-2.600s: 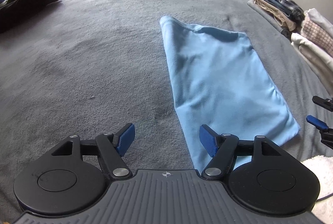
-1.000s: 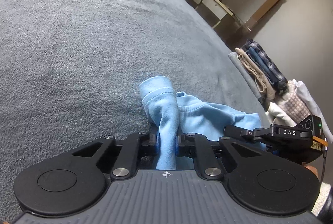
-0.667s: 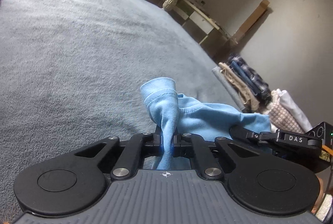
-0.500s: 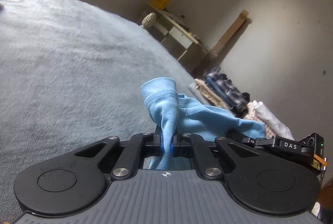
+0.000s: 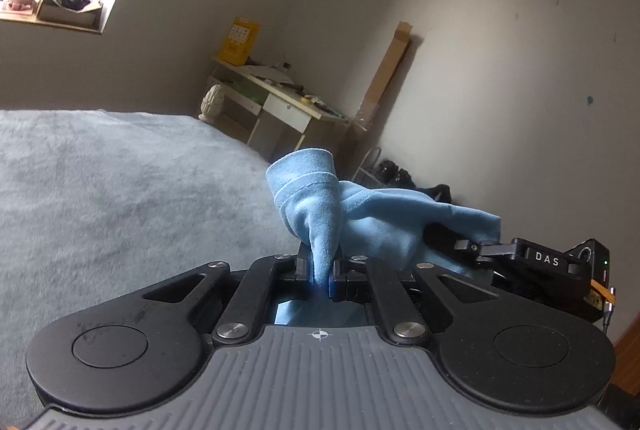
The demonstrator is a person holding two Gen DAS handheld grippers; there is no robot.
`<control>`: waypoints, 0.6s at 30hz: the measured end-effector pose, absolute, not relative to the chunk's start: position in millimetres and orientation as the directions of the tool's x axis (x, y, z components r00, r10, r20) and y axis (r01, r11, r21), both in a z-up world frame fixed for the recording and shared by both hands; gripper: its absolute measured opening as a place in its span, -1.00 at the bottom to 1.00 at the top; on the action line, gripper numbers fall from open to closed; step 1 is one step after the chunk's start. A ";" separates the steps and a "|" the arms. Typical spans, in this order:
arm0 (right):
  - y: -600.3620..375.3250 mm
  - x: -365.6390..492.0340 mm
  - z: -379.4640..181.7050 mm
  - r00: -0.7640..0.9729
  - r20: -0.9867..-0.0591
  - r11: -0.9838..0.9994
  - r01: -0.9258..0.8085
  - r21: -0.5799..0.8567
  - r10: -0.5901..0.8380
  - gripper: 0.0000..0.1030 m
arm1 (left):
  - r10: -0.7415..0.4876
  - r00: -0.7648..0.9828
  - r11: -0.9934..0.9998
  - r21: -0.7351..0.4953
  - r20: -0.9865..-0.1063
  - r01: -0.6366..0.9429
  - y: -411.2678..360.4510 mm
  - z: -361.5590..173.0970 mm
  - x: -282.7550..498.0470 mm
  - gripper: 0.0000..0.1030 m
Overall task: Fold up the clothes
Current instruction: 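Lift the folded shirt with the left gripper and carry it to the clothes stack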
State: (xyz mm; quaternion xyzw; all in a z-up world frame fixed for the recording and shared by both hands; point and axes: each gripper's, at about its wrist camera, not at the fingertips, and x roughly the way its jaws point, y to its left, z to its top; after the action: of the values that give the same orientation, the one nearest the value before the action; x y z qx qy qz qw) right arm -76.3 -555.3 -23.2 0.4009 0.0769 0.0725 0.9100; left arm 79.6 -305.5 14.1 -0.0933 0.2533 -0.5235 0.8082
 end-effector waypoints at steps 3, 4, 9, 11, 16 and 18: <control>-584.4 -68.4 17.6 0.973 -0.090 0.680 -0.081 0.728 0.212 -0.78 | -0.879 0.359 0.464 -0.383 -0.314 0.799 -328.9 51.9 66.8 -0.92; -593.2 -67.3 32.4 0.971 -0.094 0.691 -0.088 0.718 0.221 -0.78 | -0.873 0.373 0.476 -0.384 -0.314 0.791 -335.7 61.7 60.8 -0.92; -633.1 -67.3 94.6 0.954 -0.109 0.696 -0.123 0.708 0.280 -0.78 | -0.841 0.437 0.538 -0.407 -0.320 0.738 -369.5 109.9 30.4 -0.92; -647.1 -68.7 114.0 0.946 -0.116 0.687 -0.133 0.715 0.303 -0.79 | -0.818 0.478 0.574 -0.401 -0.319 0.714 -378.6 129.9 19.5 -0.92; -673.0 -70.3 154.6 0.921 -0.125 0.650 -0.159 0.743 0.368 -0.79 | -0.761 0.565 0.648 -0.389 -0.317 0.654 -387.1 176.7 -8.3 -0.92; -675.5 -69.4 168.8 0.913 -0.129 0.647 -0.170 0.744 0.388 -0.78 | -0.752 0.581 0.658 -0.394 -0.310 0.642 -387.3 186.4 -15.0 -0.92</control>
State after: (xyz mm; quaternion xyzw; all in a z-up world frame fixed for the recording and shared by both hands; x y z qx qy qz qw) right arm -69.4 -675.5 168.8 0.3905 0.1395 0.1557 0.8966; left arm -15.0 -387.3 186.4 -0.1203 0.2301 -0.3955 0.8810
